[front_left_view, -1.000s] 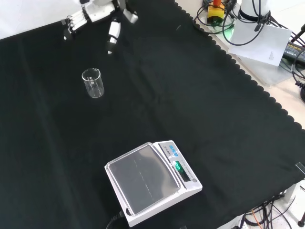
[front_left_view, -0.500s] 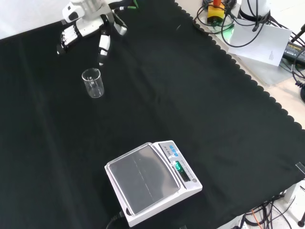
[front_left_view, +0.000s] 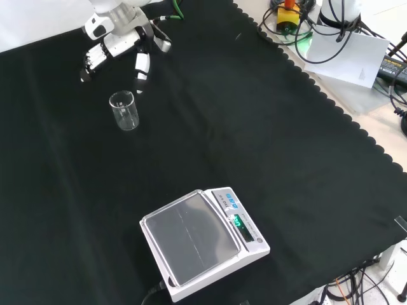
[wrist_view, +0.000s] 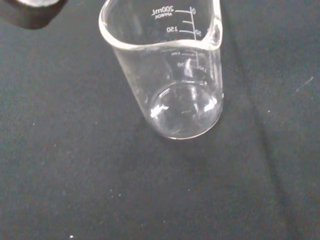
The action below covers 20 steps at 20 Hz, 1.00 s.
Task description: Pick up the beaker.
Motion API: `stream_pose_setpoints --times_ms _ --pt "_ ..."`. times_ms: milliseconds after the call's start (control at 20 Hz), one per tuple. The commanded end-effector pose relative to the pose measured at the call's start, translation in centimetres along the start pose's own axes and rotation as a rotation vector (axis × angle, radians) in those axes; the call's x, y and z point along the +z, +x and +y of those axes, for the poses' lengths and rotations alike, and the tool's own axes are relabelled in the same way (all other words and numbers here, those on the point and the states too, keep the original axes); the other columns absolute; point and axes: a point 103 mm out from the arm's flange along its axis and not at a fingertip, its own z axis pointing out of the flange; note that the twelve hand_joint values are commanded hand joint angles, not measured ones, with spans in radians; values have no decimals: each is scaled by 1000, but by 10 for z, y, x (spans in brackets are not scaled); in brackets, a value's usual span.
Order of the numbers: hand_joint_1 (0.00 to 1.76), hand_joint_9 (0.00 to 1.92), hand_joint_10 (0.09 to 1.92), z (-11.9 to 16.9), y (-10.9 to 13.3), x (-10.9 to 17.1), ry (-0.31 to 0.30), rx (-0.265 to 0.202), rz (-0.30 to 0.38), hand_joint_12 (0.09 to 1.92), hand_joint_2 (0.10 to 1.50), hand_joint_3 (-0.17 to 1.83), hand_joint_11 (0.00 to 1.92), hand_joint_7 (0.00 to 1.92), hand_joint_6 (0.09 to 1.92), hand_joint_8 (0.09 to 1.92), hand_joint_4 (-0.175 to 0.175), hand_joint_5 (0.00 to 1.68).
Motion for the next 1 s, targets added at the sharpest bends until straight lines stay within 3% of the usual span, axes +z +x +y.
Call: stream_pose_setpoints --times_ms 50,650,1000 --pt "574 56 881 4 11 14 29 -17 -1 1003 728 254 0 0 87 692 -24 102" --pt "551 45 880 22 7 44 98 -5 3 991 728 245 0 0 87 681 -19 96" --pt "487 0 828 32 9 57 138 10 -9 875 722 183 0 0 87 494 15 27"
